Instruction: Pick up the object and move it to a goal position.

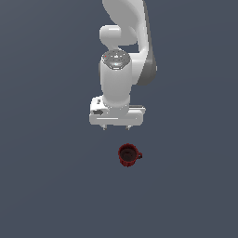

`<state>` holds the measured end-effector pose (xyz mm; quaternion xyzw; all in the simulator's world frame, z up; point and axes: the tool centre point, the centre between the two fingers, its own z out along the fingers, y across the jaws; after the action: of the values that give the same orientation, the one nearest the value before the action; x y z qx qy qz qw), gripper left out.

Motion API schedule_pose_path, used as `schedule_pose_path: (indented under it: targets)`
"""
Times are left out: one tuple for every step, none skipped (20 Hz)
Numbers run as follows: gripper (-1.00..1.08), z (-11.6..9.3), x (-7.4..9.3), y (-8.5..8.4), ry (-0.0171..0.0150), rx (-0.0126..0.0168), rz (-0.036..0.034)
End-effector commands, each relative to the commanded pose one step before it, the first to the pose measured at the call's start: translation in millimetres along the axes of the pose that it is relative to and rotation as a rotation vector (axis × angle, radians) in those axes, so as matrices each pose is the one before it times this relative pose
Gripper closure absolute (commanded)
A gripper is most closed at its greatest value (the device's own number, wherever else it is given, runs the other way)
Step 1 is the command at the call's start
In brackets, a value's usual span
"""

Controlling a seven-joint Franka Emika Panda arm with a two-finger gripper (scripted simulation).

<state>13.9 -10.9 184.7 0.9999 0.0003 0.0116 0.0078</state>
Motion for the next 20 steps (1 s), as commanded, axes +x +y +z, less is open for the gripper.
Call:
schedule_pose_path:
  targets:
    - [-0.20, 0.00, 0.00, 0.01, 0.00000, 0.00000, 0.00000]
    - [-0.20, -0.28, 0.18, -0.14, 0.00051, 0.00029, 0.00036]
    - [-0.20, -1.36, 0.39, 0.07, 0.00236, 0.00140, 0.00172]
    - [-0.20, -2.05, 0.71, -0.06, 0.00359, 0.00213, 0.00263]
    - [-0.20, -2.87, 1.00, -0.10, 0.00501, 0.00296, 0.00366]
    - [-0.20, -3.70, 1.29, -0.13, 0.00644, 0.00377, 0.00469]
    - [-0.20, -4.55, 1.57, -0.16, 0.00789, 0.00458, 0.00571]
    - [-0.20, -5.38, 1.86, -0.22, 0.00930, 0.00533, 0.00669]
    - [-0.20, -6.24, 2.15, -0.26, 0.01076, 0.00608, 0.00768]
    - [-0.20, -7.10, 2.45, -0.33, 0.01218, 0.00676, 0.00862]
    - [-0.20, -7.97, 2.74, -0.40, 0.01362, 0.00743, 0.00955]
    - [-0.20, -8.84, 3.04, -0.50, 0.01505, 0.00803, 0.01043]
    - [-0.20, -9.73, 3.33, -0.61, 0.01647, 0.00859, 0.01127]
    - [-0.20, -10.61, 3.63, -0.75, 0.01790, 0.00909, 0.01206]
    - [-0.20, -11.50, 3.93, -0.91, 0.01931, 0.00954, 0.01280]
    - [-0.20, -12.39, 4.22, -1.10, 0.02072, 0.00992, 0.01348]
    - [-0.20, -13.27, 4.51, -1.33, 0.02210, 0.01023, 0.01408]
    - [-0.20, -14.13, 4.79, -1.59, 0.02347, 0.01046, 0.01461]
    - [-0.20, -14.99, 5.05, -1.90, 0.02481, 0.01063, 0.01506]
    - [-0.20, -15.81, 5.30, -2.25, 0.02613, 0.01071, 0.01542]
